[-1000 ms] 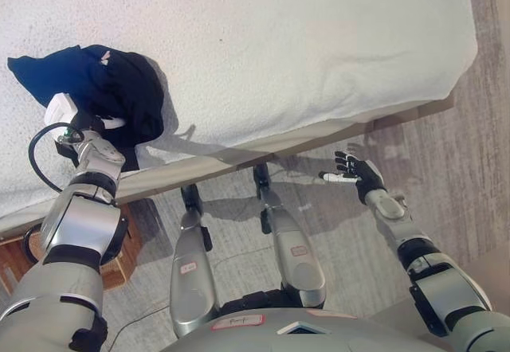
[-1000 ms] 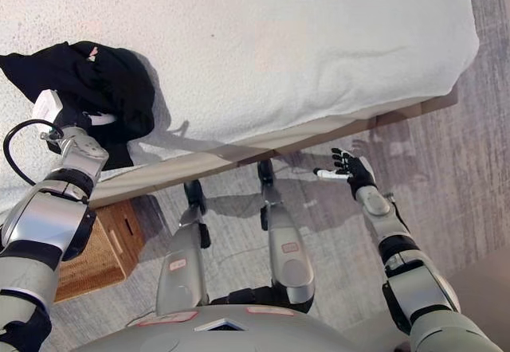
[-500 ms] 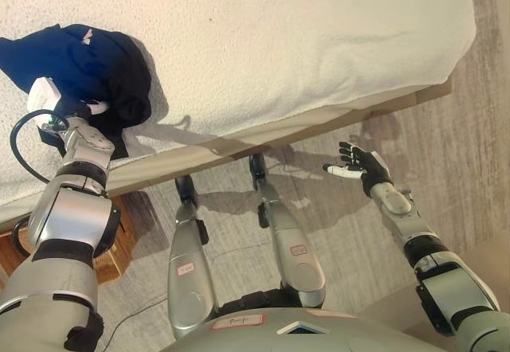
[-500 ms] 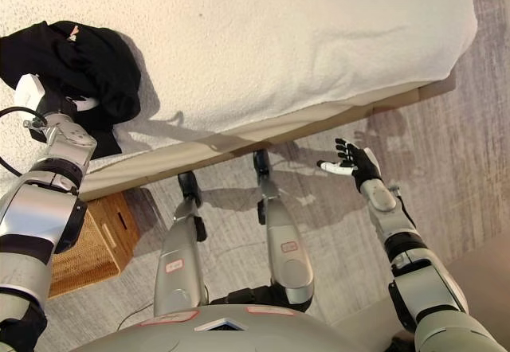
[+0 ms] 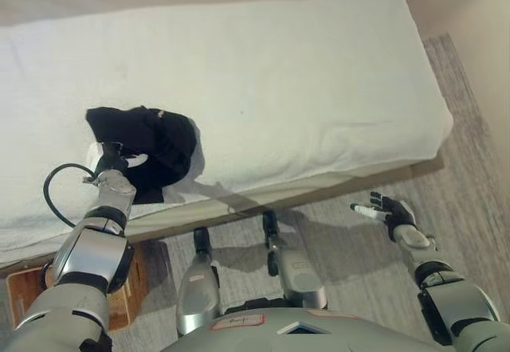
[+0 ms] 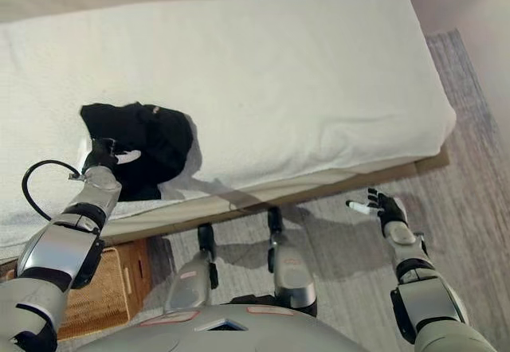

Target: Put the clothes on the bed into the basket.

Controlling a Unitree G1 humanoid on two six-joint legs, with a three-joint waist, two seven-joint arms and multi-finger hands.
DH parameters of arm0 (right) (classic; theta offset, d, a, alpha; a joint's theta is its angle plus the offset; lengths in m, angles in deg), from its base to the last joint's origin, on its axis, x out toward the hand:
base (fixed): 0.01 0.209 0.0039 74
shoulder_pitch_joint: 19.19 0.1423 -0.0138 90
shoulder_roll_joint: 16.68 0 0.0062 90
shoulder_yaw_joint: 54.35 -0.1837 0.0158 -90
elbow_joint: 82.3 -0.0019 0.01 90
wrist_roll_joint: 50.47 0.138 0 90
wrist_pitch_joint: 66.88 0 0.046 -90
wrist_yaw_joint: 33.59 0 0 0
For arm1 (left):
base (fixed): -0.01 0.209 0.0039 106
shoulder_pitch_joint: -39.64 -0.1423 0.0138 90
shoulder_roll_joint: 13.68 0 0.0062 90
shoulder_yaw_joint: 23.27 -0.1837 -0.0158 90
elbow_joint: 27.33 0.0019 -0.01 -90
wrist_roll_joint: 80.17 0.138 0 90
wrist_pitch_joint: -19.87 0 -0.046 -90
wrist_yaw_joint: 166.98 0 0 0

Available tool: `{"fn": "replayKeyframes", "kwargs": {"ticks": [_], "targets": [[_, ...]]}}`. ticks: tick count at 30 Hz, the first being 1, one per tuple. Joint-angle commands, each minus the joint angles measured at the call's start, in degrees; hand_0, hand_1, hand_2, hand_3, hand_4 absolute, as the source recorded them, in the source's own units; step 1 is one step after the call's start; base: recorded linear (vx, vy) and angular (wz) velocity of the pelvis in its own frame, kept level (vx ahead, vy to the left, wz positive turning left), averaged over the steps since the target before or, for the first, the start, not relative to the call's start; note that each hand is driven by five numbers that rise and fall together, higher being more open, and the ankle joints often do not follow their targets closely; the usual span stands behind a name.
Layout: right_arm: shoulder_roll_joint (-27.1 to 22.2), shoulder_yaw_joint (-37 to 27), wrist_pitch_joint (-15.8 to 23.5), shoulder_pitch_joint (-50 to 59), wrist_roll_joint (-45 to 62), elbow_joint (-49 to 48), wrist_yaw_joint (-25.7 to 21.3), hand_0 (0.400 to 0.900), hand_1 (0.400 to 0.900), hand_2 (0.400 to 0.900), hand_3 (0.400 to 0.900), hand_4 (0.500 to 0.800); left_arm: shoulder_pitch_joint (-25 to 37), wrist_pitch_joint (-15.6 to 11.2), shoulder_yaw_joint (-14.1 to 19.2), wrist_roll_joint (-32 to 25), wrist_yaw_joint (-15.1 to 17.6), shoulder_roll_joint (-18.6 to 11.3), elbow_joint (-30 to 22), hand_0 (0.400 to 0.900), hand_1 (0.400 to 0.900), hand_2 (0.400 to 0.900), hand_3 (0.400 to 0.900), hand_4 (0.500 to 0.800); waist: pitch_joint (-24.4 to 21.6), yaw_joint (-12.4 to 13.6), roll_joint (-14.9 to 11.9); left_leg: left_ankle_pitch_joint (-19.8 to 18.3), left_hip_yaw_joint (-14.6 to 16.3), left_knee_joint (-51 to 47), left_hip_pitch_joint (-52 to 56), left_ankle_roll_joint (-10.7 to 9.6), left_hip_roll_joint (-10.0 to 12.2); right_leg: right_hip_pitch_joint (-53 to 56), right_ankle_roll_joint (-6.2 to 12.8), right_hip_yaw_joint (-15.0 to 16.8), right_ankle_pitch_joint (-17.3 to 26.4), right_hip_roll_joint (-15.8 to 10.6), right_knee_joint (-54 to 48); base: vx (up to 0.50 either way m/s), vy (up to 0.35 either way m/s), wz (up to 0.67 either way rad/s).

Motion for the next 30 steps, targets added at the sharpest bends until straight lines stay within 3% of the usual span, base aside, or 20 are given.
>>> {"fn": "replayKeyframes", "kwargs": {"ticks": [1, 4, 6, 12, 15, 18, 23, 30], "targets": [[-4.2, -1.9, 0.5, -2.6, -1.2, 3.2, -1.0, 0.900, 0.900, 0.900, 0.900, 0.800, -0.7, -3.1, 3.7, 0.2, 1.2, -3.9, 1.6, 0.400, 0.400, 0.400, 0.400, 0.500, -5.0, 1.8, 0.8, -5.9, -1.8, 5.6, 0.5, -2.5, 3.0, -4.3, 3.12, 2.7, 1.7, -3.6, 4.1, 0.03, 0.001, 0.05], [-4.2, -2.3, 0.3, -2.9, -1.5, 3.5, -0.6, 0.900, 0.900, 0.900, 0.900, 0.800, -2.4, -2.8, 5.4, 1.3, 1.2, -6.6, 2.8, 0.400, 0.400, 0.400, 0.400, 0.500, -5.7, 2.4, 0.9, -5.8, -2.1, 5.1, 1.2, -2.5, 3.1, -3.6, 3.19, 2.4, 1.3, -3.6, 4.0, 0.04, 0.012, 0.08], [-4.7, -2.5, 0.2, -3.7, -2.2, 3.4, 0.2, 0.900, 0.900, 0.900, 0.900, 0.800, -4.8, -2.5, 8.2, 2.6, 1.0, -11.0, 4.2, 0.400, 0.400, 0.400, 0.400, 0.500, -6.5, 3.3, 0.8, -5.6, -2.4, 4.7, 1.6, -2.5, 3.5, -2.8, 3.34, 2.0, 1.2, -3.5, 3.7, 0.03, 0.002, 0.08], [-5.6, -3.0, -0.1, -4.8, -3.3, 3.4, 1.5, 0.900, 0.900, 0.900, 0.900, 0.800, -11.3, -2.0, 14.2, 5.3, -0.2, -18.8, 4.9, 0.400, 0.400, 0.400, 0.400, 0.500, -7.0, 5.1, 0.2, -5.7, -3.0, 5.0, 1.5, -2.5, 3.7, -2.0, 3.57, 0.9, 1.2, -3.1, 3.2, 0.00, -0.001, 0.02], [-5.6, -2.9, -0.1, -4.9, -3.6, 3.5, 2.0, 0.900, 0.900, 0.900, 0.900, 0.800, -13.5, -1.7, 15.7, 7.0, -0.6, -20.8, 5.7, 0.400, 0.400, 0.400, 0.400, 0.500, -6.9, 5.5, -0.2, -5.9, -3.3, 5.6, 1.3, -2.4, 3.9, -1.8, 3.64, 0.9, 1.2, -3.0, 3.1, 0.00, 0.000, 0.00], [-5.6, -3.0, -0.3, -5.2, -3.8, 3.1, 3.2, 0.900, 0.900, 0.900, 0.900, 0.800, -17.6, -1.4, 20.9, 6.0, -2.4, -24.0, 9.4, 0.400, 0.400, 0.400, 0.400, 0.500, -6.8, 6.5, -1.3, -6.6, -3.7, 7.1, 1.0, -2.3, 4.3, -1.1, 3.58, 0.8, 1.0, -2.4, 3.1, 0.00, -0.012, -0.01], [-5.3, -3.1, -0.4, -5.7, -4.2, 3.0, 3.9, 0.900, 0.900, 0.900, 0.900, 0.800, -22.7, -0.7, 26.1, 6.5, -3.8, -27.0, 11.9, 0.400, 0.400, 0.400, 0.400, 0.500, -6.7, 7.8, -2.1, -7.3, -4.3, 8.0, 1.3, -2.2, 4.5, 0.2, 3.56, 0.8, 0.6, -1.9, 3.0, 0.00, 0.000, 0.00], [-6.1, -3.4, -0.7, -5.3, -4.5, 2.3, 5.6, 0.900, 0.900, 0.900, 0.900, 0.800, -31.3, 0.9, 33.4, 8.5, -6.5, -29.2, 17.1, 0.400, 0.400, 0.400, 0.400, 0.500, -6.4, 9.4, -2.3, -7.6, -4.3, 8.3, 2.0, -2.1, 4.5, 1.2, 3.59, 0.7, 0.2, -2.1, 3.2, 0.00, 0.014, 0.00]]}}
